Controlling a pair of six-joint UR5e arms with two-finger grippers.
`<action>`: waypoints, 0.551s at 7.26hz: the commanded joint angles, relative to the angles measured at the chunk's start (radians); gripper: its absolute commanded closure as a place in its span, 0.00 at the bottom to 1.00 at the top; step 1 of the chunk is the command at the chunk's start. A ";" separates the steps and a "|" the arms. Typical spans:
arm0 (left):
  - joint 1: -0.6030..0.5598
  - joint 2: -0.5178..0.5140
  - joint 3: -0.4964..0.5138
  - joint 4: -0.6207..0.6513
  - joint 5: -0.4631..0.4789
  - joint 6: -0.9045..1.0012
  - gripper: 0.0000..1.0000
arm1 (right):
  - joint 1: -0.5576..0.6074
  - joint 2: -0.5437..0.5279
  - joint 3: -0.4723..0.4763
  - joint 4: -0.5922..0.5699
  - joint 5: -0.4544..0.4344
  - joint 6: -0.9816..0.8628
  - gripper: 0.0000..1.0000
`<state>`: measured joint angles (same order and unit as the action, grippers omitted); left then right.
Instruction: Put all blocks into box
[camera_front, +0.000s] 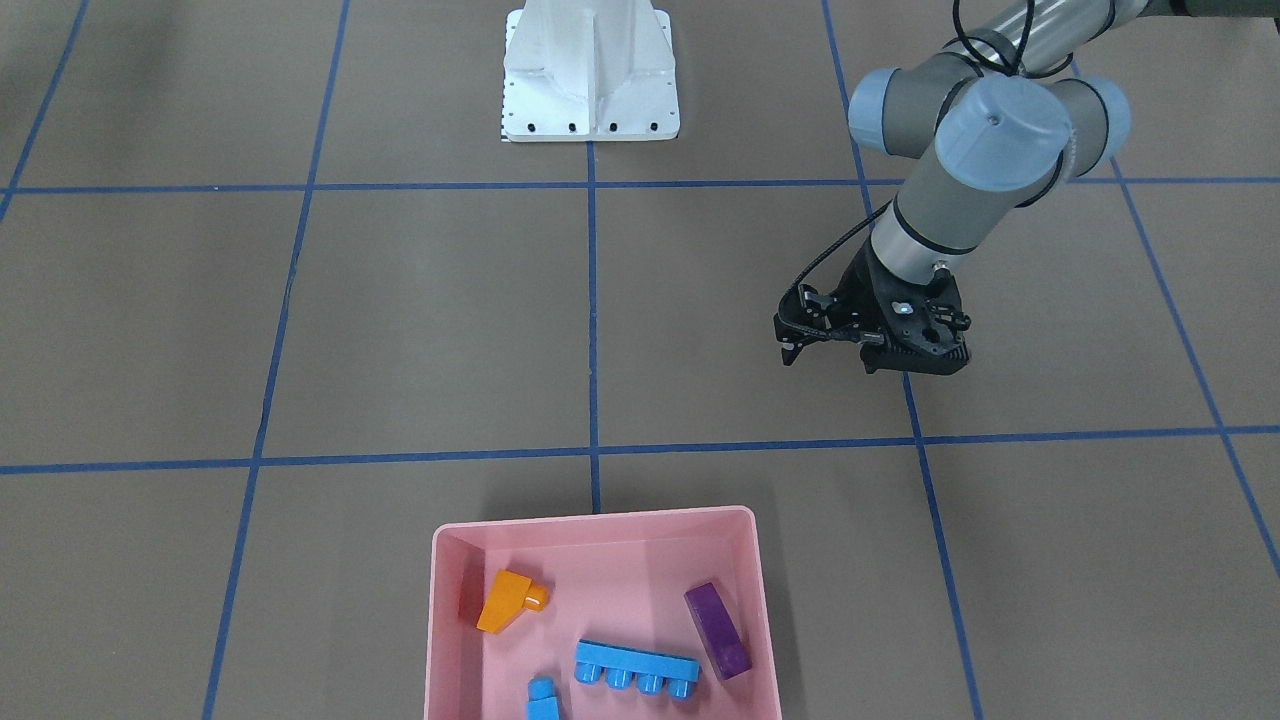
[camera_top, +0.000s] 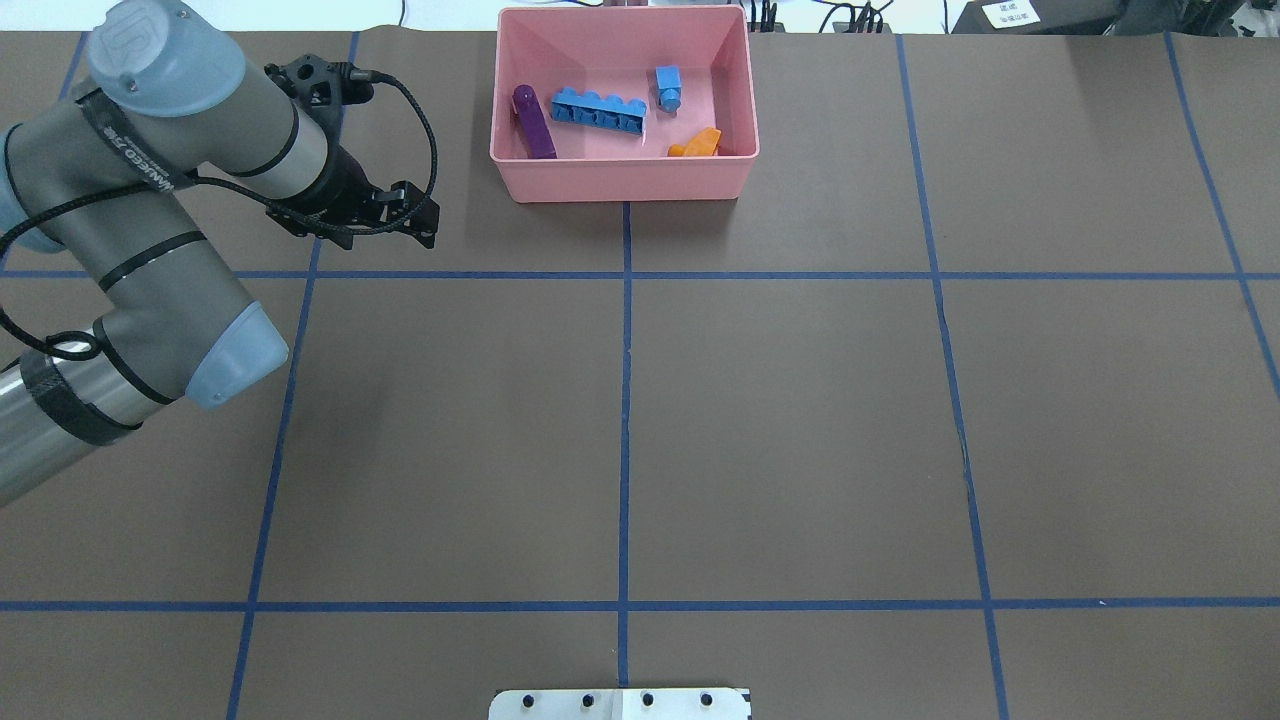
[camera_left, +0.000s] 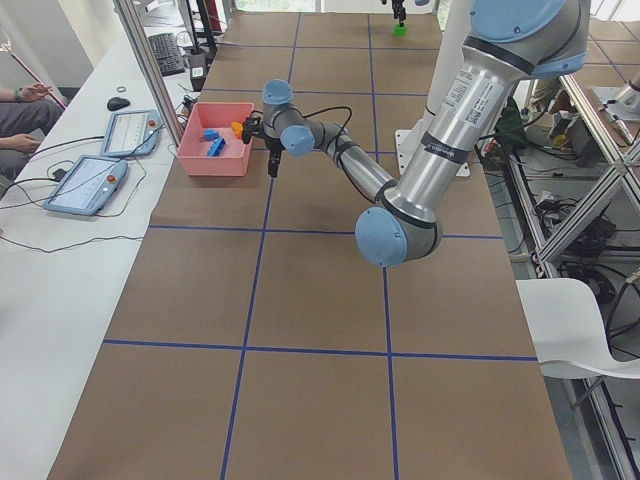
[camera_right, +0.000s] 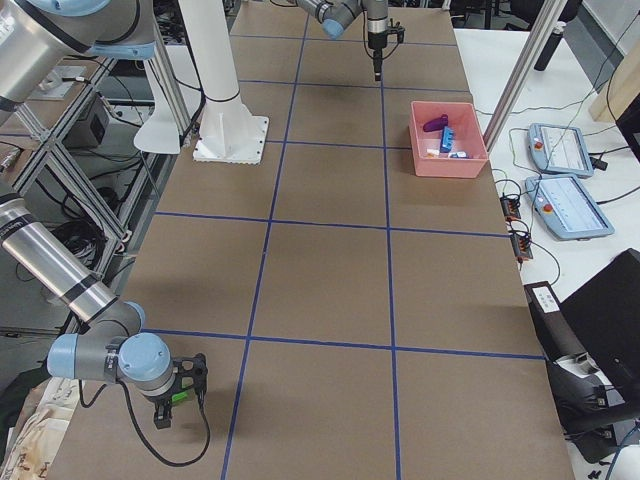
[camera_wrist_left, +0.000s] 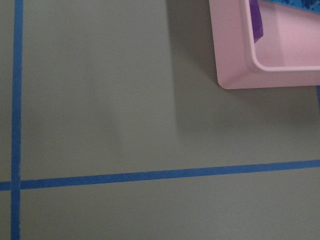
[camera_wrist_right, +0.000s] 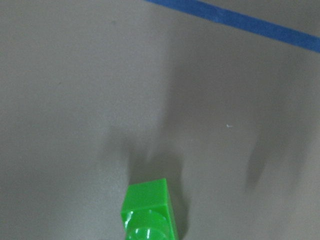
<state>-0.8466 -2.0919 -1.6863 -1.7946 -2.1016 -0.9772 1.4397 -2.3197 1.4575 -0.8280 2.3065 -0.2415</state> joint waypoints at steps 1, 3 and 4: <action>0.001 0.003 -0.018 0.011 0.000 0.000 0.00 | -0.002 0.002 -0.013 0.001 0.052 -0.019 0.17; 0.001 0.004 -0.055 0.047 0.000 0.000 0.00 | -0.002 0.002 -0.026 0.000 0.100 -0.022 0.41; 0.001 0.004 -0.071 0.061 0.000 0.000 0.00 | -0.002 0.002 -0.028 0.000 0.100 -0.025 0.46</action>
<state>-0.8457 -2.0882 -1.7359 -1.7552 -2.1016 -0.9772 1.4374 -2.3179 1.4349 -0.8282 2.3985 -0.2630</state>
